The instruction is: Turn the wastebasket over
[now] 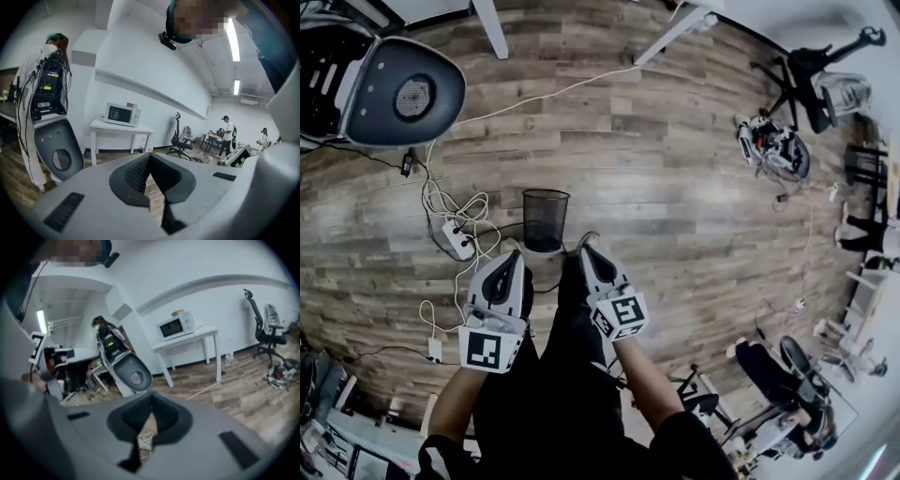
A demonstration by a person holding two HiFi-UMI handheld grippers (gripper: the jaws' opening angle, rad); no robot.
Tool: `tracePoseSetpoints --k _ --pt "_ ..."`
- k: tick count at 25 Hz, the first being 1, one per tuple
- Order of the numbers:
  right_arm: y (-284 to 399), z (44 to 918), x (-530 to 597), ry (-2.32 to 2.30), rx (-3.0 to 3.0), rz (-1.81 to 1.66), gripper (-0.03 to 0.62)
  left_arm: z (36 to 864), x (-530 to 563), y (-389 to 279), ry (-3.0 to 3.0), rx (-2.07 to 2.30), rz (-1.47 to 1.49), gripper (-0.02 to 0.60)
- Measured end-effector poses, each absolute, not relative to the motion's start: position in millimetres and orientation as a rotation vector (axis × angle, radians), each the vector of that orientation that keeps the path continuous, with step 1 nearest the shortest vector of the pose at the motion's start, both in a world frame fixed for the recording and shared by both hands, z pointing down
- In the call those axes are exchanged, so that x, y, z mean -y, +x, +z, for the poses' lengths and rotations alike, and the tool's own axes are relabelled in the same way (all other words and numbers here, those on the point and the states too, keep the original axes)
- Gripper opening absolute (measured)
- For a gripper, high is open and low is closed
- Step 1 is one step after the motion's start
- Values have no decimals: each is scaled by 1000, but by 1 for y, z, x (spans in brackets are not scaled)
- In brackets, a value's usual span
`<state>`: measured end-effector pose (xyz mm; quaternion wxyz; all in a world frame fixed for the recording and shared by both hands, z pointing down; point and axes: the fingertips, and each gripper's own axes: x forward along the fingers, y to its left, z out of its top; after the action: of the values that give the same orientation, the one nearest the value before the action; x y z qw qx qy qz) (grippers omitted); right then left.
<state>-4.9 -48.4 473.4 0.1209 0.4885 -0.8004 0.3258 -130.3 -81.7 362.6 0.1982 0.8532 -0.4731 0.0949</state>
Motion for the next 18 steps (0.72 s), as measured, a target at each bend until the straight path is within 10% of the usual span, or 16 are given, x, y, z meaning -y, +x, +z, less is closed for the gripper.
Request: tracePoseSetpoints --k 18 --pt "-33 723 72 1069 2156 959 32 472 107 -133 2249 1285 296 34"
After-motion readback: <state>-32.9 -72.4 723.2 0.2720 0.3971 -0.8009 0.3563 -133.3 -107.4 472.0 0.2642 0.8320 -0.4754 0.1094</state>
